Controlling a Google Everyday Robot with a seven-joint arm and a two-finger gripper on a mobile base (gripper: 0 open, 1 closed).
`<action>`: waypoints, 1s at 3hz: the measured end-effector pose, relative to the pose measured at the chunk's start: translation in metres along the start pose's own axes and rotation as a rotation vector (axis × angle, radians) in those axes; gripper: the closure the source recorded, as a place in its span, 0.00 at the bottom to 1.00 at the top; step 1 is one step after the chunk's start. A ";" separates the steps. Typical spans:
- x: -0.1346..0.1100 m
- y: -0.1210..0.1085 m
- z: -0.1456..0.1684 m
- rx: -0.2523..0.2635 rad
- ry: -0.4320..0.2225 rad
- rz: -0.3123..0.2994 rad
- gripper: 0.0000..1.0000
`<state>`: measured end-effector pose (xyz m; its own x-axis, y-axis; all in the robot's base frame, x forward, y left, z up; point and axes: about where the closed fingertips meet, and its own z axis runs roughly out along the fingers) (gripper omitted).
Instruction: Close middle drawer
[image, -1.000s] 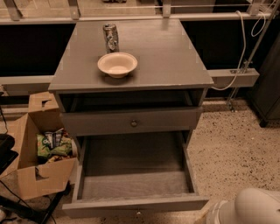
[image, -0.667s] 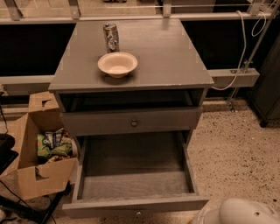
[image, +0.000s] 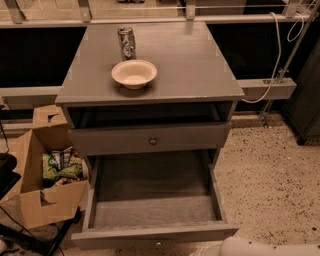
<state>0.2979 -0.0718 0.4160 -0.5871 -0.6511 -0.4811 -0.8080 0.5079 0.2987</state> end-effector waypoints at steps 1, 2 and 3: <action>0.004 0.005 0.056 -0.080 -0.025 0.024 1.00; 0.003 0.013 0.099 -0.149 -0.042 0.039 1.00; -0.002 0.021 0.130 -0.207 -0.056 0.043 1.00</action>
Offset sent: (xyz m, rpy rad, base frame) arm -0.0102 0.0934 -0.1174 0.1903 0.1487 0.0429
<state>0.2887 0.0140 0.3159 -0.6223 -0.5962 -0.5072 -0.7785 0.4039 0.4804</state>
